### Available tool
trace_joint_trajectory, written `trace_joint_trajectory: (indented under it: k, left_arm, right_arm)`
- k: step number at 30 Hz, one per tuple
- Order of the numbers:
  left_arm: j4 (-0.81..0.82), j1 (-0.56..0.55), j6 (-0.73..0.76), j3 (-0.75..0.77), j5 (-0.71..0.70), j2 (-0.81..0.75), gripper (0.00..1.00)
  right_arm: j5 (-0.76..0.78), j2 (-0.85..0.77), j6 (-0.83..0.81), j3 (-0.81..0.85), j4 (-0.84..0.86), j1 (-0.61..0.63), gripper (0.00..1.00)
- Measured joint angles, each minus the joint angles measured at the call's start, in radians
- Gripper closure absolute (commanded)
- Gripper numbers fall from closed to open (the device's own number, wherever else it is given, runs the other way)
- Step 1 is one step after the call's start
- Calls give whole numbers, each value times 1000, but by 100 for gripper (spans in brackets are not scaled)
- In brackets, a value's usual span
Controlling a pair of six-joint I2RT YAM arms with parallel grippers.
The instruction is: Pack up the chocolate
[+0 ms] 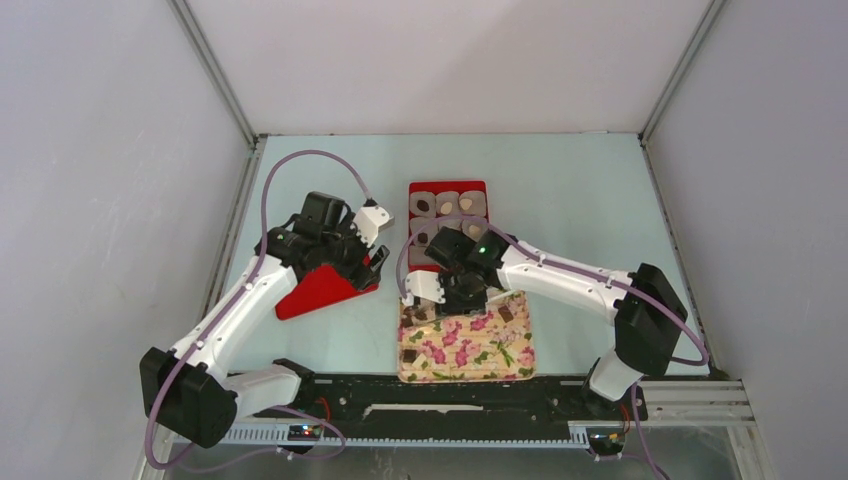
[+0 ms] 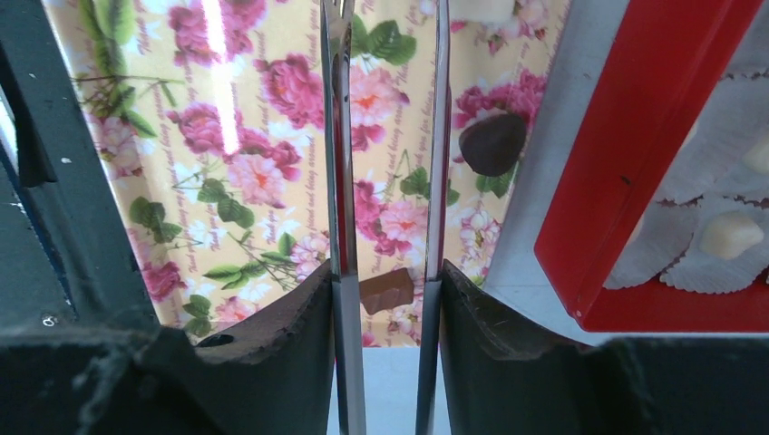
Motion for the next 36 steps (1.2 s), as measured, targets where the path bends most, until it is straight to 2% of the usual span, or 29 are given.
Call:
trace_joint_trajectory:
  k: [18,28,36]
  left_arm:
    - [0,0,9,-3,0,0,20]
    - [0,0,10,-3,0,0,20]
    - [1,0,17,-15,0,0,20]
  right_arm:
    - [-8,27,-1,27,-3,24,56]
    - [-34,41,-1,74,-26,24,68]
    - [-50,26,-5,78,-61,13,73]
